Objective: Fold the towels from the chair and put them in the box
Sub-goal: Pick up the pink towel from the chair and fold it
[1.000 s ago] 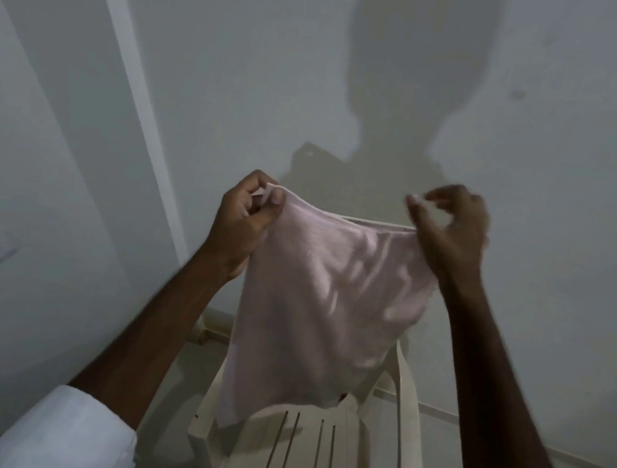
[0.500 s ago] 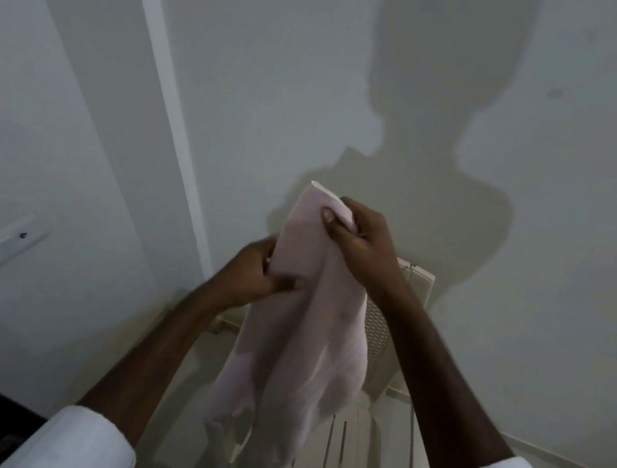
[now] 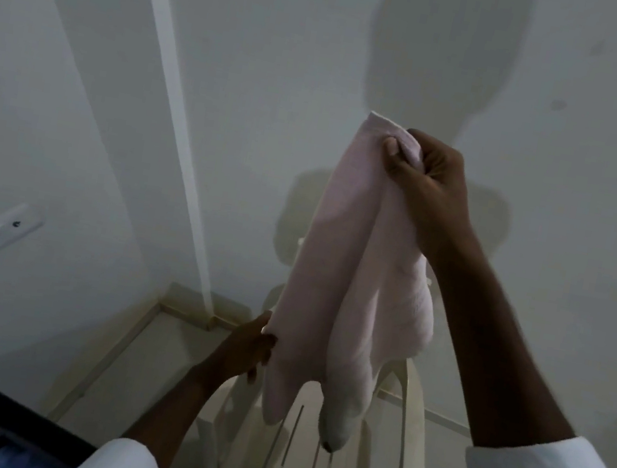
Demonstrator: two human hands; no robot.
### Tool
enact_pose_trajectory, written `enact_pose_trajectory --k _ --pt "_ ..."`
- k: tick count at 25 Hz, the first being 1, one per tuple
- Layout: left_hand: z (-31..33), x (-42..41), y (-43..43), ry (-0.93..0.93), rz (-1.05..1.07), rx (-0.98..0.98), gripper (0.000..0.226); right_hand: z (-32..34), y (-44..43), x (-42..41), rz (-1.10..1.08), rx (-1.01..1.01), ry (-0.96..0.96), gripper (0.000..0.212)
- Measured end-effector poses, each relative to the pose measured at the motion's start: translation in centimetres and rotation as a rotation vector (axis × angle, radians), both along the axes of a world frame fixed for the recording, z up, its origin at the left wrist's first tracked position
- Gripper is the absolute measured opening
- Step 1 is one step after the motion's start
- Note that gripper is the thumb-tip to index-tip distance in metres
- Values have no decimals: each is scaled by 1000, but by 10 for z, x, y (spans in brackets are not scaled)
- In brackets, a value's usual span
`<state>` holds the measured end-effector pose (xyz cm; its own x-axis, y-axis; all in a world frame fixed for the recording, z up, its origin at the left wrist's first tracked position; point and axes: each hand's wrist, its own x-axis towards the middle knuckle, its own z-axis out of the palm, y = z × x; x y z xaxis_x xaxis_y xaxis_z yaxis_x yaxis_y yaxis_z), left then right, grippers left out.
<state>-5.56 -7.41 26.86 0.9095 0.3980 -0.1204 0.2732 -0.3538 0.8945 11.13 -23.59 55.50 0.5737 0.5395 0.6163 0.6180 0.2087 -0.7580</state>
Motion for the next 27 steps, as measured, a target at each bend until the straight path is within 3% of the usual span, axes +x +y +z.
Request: enact_pose_trajectory --k 3,7,10,14,18,21,23,25,27 --pt "8 4 -4 195 37 -242 41 5 -6 4 -8 -5 -21 40" --pt "-1 0 -15 354 -153 -472 50 8 -9 3 1 7 -36 41" --pt "-23 6 -35 287 -6 -790 60 8 -13 5 -21 24 -33 43" --pt "-55 12 -32 40 316 -1060 36 2 -24 11 -24 16 -15 43" --pt "-56 11 -16 -133 561 -1305 33 -5 -30 16 6 23 25 44" --pt "-52 4 -2 -132 606 -1245 23 -6 -40 21 23 69 71 45" --pt "-57 2 4 -57 588 -1156 32 -3 -47 22 46 108 86 44" --pt "-63 5 5 -31 703 -1139 44 -1 -52 21 64 139 89 49" --pt "-66 3 9 -34 723 -999 38 -1 -56 22 72 145 83 52"
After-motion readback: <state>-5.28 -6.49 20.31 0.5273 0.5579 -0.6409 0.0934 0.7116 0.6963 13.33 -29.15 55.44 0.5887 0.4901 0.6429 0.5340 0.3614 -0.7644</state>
